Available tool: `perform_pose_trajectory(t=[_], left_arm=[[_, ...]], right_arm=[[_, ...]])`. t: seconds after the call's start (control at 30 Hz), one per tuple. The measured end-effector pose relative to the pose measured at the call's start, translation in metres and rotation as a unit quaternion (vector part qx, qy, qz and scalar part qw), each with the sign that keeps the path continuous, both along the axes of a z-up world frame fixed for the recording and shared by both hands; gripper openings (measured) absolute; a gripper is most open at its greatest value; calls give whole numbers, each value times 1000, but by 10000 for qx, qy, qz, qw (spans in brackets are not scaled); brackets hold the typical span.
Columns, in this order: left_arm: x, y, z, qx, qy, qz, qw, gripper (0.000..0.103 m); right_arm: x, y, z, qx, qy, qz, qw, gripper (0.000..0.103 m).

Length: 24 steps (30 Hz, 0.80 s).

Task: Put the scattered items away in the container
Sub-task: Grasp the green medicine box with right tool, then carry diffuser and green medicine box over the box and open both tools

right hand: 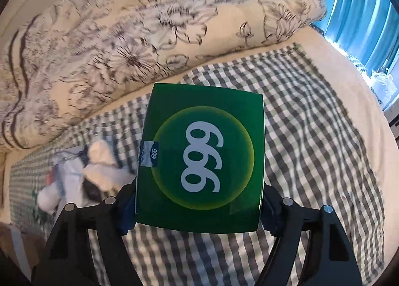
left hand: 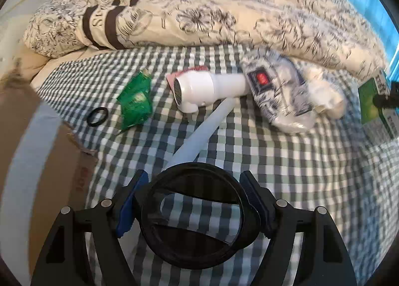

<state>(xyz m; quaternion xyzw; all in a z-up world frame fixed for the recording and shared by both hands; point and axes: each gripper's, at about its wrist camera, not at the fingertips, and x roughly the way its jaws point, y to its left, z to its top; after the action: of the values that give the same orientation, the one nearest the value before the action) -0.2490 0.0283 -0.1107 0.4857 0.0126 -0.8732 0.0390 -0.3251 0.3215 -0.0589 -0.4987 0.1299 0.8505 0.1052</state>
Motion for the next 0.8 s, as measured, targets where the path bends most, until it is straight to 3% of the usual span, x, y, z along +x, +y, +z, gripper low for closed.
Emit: perform_pose_trajectory(t=[0.17, 0.5, 0.63, 0.8], left_arm=[[23, -6, 36, 199, 308, -51, 9993, 77], [85, 1, 144, 210, 1283, -337, 9909, 77], [121, 2, 169, 281, 1482, -425, 9876, 77], [158, -3, 180, 282, 1607, -414, 9857, 77]], right_arm=[[37, -9, 32, -224, 345, 182, 9990, 77], [123, -49, 114, -651, 991, 908, 9888, 77], [165, -64, 138, -730, 1210, 1144, 9833, 77], [209, -91, 155, -691, 1358, 1408, 9782, 77]])
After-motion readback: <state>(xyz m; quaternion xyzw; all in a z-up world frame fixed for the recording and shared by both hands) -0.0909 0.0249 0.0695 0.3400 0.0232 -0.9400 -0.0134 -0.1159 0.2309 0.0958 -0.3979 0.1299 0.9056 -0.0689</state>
